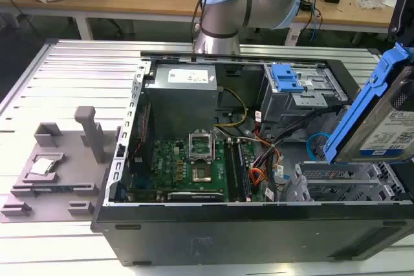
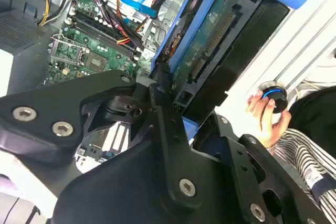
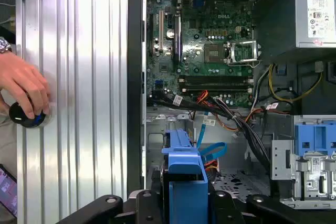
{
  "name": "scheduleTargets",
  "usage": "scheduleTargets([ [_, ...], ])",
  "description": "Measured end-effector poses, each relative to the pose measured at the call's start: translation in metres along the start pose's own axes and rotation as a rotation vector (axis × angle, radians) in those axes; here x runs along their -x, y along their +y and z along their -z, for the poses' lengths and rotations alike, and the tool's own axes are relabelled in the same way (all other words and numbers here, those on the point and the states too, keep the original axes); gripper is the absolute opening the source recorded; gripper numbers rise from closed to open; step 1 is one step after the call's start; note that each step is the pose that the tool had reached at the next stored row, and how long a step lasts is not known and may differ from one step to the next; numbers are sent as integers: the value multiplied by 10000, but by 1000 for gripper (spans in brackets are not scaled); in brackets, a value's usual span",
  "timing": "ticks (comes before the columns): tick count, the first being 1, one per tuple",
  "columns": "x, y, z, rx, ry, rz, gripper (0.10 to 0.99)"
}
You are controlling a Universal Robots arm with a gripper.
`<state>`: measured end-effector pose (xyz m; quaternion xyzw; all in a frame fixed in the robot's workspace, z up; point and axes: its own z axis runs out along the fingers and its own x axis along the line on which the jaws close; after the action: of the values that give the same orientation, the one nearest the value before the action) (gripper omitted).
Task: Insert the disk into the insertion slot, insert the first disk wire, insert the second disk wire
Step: 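Insert the disk into the insertion slot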
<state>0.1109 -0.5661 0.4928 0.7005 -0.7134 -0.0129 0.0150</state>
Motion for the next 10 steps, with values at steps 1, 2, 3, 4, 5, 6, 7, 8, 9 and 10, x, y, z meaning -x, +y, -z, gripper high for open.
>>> scheduleTargets([
  [1,0,0,0,0,0,0,369],
  [2,0,0,-2,1,1,0,369],
  [3,0,0,-11,0,0,0,369],
  [4,0,-1,-18,0,-1,1,369],
  [5,0,0,-25,0,0,0,369],
  [6,0,1,-35,1,0,-1,369],
  [7,0,2,-43,0,0,-1,369],
  [8,0,2,-54,0,-1,0,369],
  [9,0,2,-60,0,-1,0,369],
  [10,0,3,-64,0,-1,0,369],
])
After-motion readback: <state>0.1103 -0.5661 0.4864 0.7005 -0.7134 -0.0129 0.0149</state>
